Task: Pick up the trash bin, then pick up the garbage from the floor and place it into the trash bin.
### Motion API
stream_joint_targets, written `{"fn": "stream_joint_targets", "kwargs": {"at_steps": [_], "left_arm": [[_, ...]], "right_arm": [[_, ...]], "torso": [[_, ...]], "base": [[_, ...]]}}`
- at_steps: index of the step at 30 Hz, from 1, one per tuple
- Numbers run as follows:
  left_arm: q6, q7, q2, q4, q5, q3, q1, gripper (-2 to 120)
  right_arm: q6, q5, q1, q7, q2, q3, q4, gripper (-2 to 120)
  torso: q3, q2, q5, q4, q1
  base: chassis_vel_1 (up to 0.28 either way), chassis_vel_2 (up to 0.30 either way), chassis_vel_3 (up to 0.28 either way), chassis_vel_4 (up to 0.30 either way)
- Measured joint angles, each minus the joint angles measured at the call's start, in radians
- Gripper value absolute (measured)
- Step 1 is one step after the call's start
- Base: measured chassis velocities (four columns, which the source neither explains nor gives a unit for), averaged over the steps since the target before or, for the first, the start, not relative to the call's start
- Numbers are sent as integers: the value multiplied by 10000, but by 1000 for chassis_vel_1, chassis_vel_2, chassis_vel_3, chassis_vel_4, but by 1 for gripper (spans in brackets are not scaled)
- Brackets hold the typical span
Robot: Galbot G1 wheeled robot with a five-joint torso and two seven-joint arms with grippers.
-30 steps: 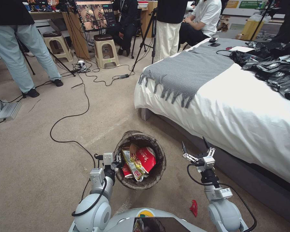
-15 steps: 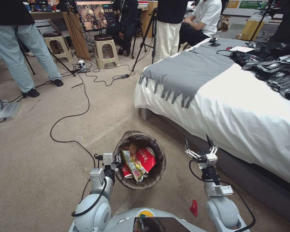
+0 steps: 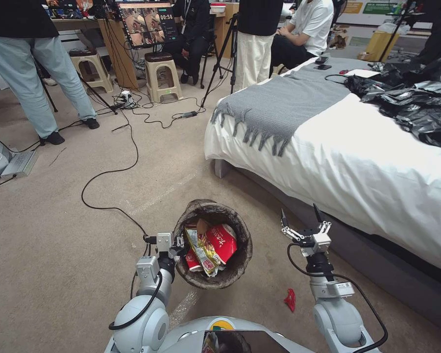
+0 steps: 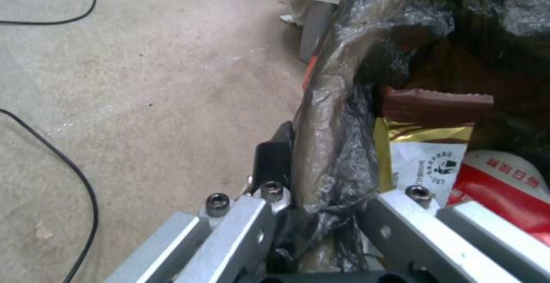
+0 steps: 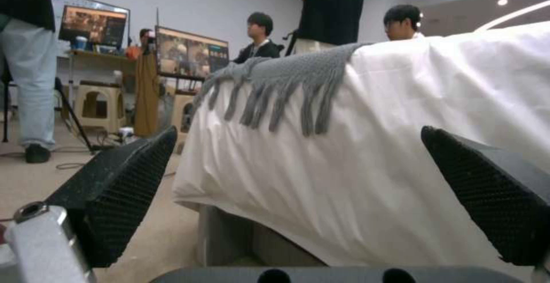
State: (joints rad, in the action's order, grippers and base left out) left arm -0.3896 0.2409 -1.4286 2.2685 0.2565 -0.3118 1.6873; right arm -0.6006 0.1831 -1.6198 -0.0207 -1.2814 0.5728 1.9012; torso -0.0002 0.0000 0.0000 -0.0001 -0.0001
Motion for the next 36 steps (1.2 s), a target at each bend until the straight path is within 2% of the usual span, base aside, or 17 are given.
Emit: {"fn": "stream_joint_targets", "kwargs": {"at_steps": [9, 18, 21, 22, 25, 26, 28, 29, 30, 31, 32, 36], "left_arm": [[-1, 1, 7, 20, -3, -33, -4, 3], [-9, 3, 19, 43, 7, -40, -11, 3], [-17, 5, 40, 48, 25, -43, -27, 3], [-17, 5, 40, 48, 25, -43, -27, 3], [-18, 7, 80, 50, 59, -59, -43, 3], [-18, 7, 80, 50, 59, -59, -43, 3], [-19, 8, 104, 52, 87, -63, -60, 3], [-19, 8, 104, 52, 87, -63, -60, 3], [-20, 8, 102, 52, 97, -54, -70, 3], [-20, 8, 102, 52, 97, -54, -70, 3], [-19, 8, 92, 51, 108, -44, -96, 3], [-19, 8, 87, 48, 133, -31, -142, 3]], "right_arm": [[-61, -45, 134, 1, 28, 58, -15, 100], [69, -657, 17, 416, 195, 39, 54, 100], [1706, -273, -569, 1361, 577, -409, 500, 100], [1706, -273, -569, 1361, 577, -409, 500, 100], [3399, 186, -957, 2206, 1279, -640, 900, 100], [3399, 186, -957, 2206, 1279, -640, 900, 100], [5281, 1265, -1344, 2819, 2338, -832, 1415, 100], [5281, 1265, -1344, 2819, 2338, -832, 1415, 100], [5970, 1849, -1450, 2937, 2645, -893, 1582, 100], [5970, 1849, -1450, 2937, 2645, -893, 1582, 100], [7088, 2830, -1682, 3011, 3150, -1023, 1708, 100], [7737, 3216, -1976, 3012, 3412, -1169, 1482, 100]], "torso": [[3, -1, 0, 3, 1], [2, 0, -1, 1, 1], [2, 0, 1, 0, 1], [2, 0, 1, 0, 1], [2, 0, 1, 0, 1], [2, 0, 1, 0, 1], [2, 0, -3, 2, 1], [2, 0, -3, 2, 1], [1, 0, -2, 3, 1], [1, 0, -2, 3, 1], [1, 0, 0, 2, 1], [1, 0, 1, 1, 1]], "base": [[2, -4, -5, 8], [0, 0, 0, 0], [0, 0, 0, 0], [0, 0, 0, 0], [0, 0, 0, 0], [0, 0, 0, 0], [0, 0, 0, 0], [0, 0, 0, 0], [0, 0, 0, 0], [0, 0, 0, 0], [0, 0, 0, 0], [0, 0, 0, 0]]}}
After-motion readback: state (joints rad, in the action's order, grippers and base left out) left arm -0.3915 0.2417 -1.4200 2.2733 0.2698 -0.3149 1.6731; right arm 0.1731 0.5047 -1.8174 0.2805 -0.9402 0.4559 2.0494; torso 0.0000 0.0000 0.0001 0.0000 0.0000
